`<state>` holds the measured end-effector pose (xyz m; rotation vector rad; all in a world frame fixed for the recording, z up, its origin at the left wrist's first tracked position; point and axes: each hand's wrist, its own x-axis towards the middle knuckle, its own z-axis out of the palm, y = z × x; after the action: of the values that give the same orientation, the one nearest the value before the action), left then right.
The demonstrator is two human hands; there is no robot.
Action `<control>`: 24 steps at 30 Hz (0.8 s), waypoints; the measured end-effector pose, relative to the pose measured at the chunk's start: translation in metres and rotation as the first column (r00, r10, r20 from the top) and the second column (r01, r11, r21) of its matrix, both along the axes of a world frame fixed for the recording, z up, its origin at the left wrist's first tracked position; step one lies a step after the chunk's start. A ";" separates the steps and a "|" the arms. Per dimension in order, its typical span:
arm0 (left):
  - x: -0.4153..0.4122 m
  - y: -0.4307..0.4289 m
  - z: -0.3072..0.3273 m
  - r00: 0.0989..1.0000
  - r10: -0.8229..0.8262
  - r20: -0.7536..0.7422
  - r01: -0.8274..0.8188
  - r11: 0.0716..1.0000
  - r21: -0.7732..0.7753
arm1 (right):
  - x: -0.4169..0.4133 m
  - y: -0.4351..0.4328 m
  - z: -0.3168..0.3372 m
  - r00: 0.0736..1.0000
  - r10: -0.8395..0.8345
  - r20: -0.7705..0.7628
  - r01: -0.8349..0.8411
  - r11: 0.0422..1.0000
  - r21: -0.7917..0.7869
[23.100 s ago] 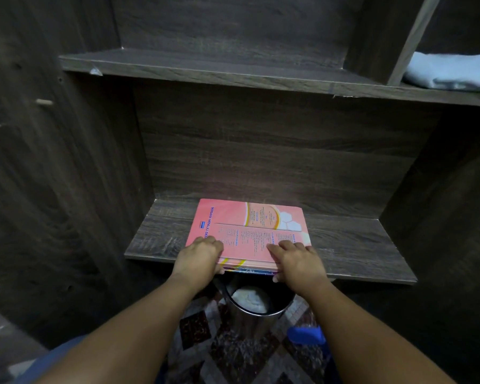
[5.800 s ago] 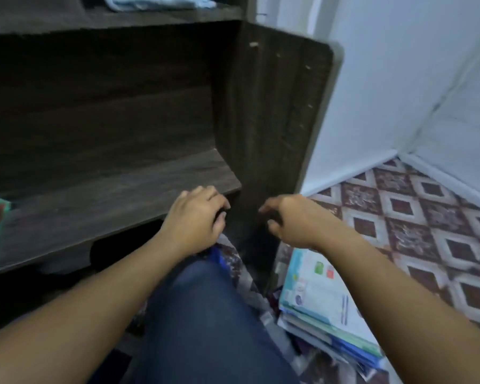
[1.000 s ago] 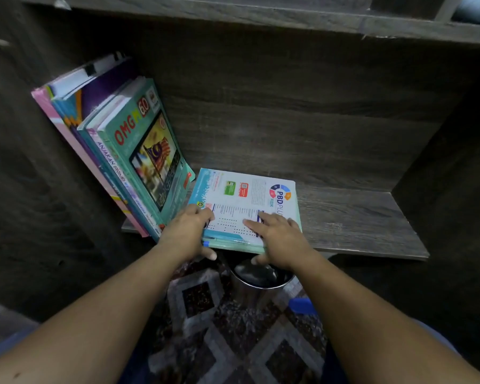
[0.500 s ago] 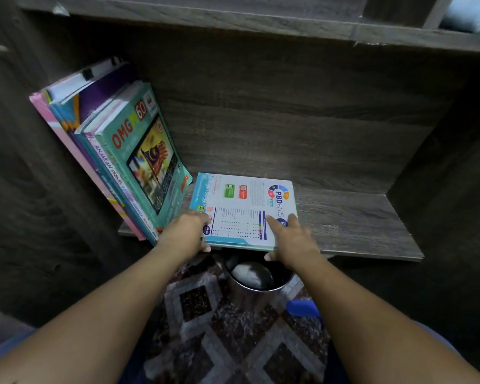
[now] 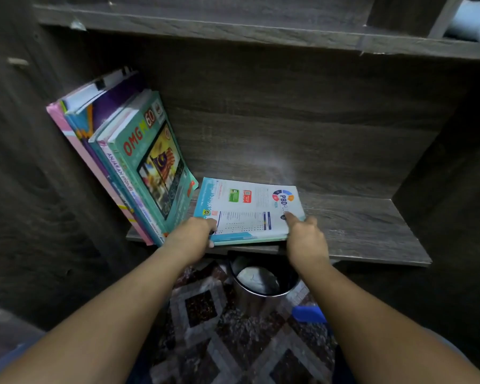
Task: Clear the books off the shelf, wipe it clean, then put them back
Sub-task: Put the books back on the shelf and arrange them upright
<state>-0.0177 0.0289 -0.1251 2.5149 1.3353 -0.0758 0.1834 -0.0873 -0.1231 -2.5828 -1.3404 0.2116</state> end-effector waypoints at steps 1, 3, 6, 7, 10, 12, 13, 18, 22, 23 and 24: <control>0.000 -0.001 0.002 1.000 0.003 0.000 -0.003 1.000 -0.002 | -0.001 0.000 0.003 1.000 -0.003 -0.006 0.004 0.999 0.052; -0.001 -0.004 0.012 1.000 0.018 -0.003 -0.017 1.000 0.022 | -0.006 0.004 0.012 1.000 0.010 -0.005 -0.009 0.980 0.198; -0.008 -0.009 0.044 0.998 0.052 0.018 -0.055 0.981 0.187 | -0.020 0.011 0.030 0.998 0.055 0.020 -0.059 0.924 0.377; -0.013 -0.011 0.057 0.995 0.076 0.066 -0.091 0.959 0.268 | -0.026 0.013 0.036 0.996 0.074 0.040 -0.084 0.915 0.395; -0.032 -0.014 0.091 0.938 0.063 0.341 -0.243 0.820 0.518 | -0.038 0.018 0.049 0.983 0.147 0.111 -0.180 0.891 0.418; -0.050 -0.014 0.106 0.887 0.007 0.462 -0.327 0.716 0.617 | -0.043 0.024 0.056 0.959 0.213 0.185 -0.276 0.844 0.460; -0.059 -0.013 0.111 0.868 -0.014 0.496 -0.362 0.666 0.653 | -0.046 0.028 0.059 0.946 0.243 0.212 -0.317 0.821 0.474; -0.093 -0.006 0.124 0.772 -0.028 0.635 -0.501 0.589 0.634 | -0.062 0.043 0.081 0.879 0.360 0.312 -0.468 0.776 0.423; -0.109 -0.001 0.125 0.663 -0.082 0.744 -0.499 0.693 0.521 | -0.078 0.056 0.097 0.787 0.494 0.371 -0.615 0.684 0.393; -0.111 0.000 0.125 0.651 -0.091 0.754 -0.501 0.694 0.516 | -0.083 0.059 0.101 0.768 0.525 0.368 -0.640 0.663 0.388; -0.113 0.000 0.125 0.642 -0.103 0.760 -0.499 0.697 0.515 | -0.089 0.062 0.104 0.751 0.555 0.358 -0.660 0.644 0.387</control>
<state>-0.1308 0.0292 -0.0001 2.3148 1.3871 1.6524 0.0942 -0.0258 -0.0190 -1.6787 -2.0067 -0.2837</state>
